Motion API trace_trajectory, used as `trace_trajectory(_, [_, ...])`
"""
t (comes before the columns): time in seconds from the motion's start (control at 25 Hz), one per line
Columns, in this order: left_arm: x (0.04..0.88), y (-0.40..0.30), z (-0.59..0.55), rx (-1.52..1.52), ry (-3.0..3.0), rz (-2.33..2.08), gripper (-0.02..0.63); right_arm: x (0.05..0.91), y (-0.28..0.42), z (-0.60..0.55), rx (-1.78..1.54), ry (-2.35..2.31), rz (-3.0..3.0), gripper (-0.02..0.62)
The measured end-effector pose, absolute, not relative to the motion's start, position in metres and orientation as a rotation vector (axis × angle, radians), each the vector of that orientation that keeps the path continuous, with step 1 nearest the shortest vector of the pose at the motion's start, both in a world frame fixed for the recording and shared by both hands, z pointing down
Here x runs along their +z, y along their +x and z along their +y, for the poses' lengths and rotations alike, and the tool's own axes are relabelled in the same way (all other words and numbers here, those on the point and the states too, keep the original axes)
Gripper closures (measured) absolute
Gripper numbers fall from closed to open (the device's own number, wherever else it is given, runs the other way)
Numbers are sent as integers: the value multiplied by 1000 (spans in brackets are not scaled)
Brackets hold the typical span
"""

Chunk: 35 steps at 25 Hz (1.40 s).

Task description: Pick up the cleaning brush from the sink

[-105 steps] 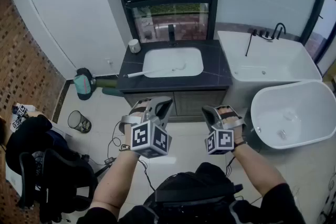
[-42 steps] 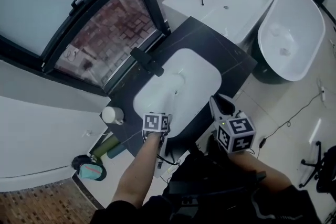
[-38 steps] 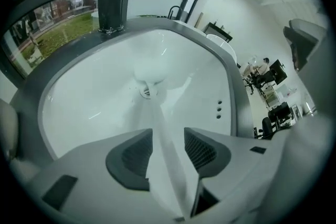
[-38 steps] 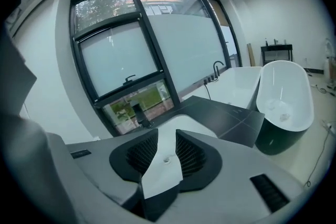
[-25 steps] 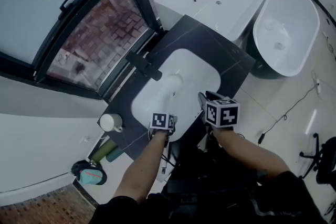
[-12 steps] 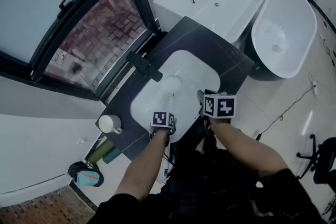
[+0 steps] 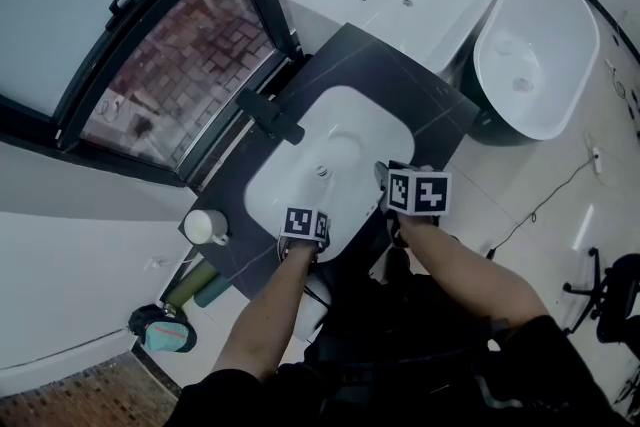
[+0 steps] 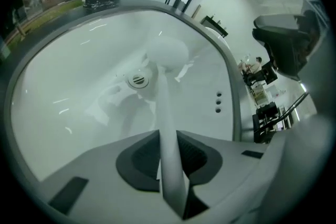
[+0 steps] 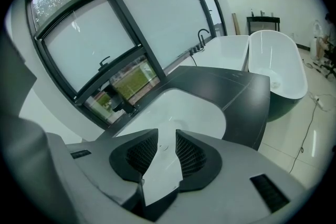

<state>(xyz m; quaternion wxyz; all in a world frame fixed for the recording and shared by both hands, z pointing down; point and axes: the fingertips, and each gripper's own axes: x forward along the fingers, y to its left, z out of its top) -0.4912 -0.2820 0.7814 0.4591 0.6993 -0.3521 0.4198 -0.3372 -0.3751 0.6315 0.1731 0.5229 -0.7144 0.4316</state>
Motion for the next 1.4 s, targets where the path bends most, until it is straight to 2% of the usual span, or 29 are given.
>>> trace_trajectory(0.4, [706,-470,-261,963,1821,-1046,541,597,-313,-356,1186,1387,-2199,500])
trace_trajectory(0.64, [656,-407,-227,856,1780,-1273,542,569,-255,-333,1100,1143,-2384,500])
trace_trajectory(1.0, [561,-284,-155,545,1669,-1645,541,512,-145,-279,678,757,-2561,500])
trace_trajectory(1.4, [480,-246,-53,336,1742,-1930,541,448,-91,-188,485,733,-2698,500])
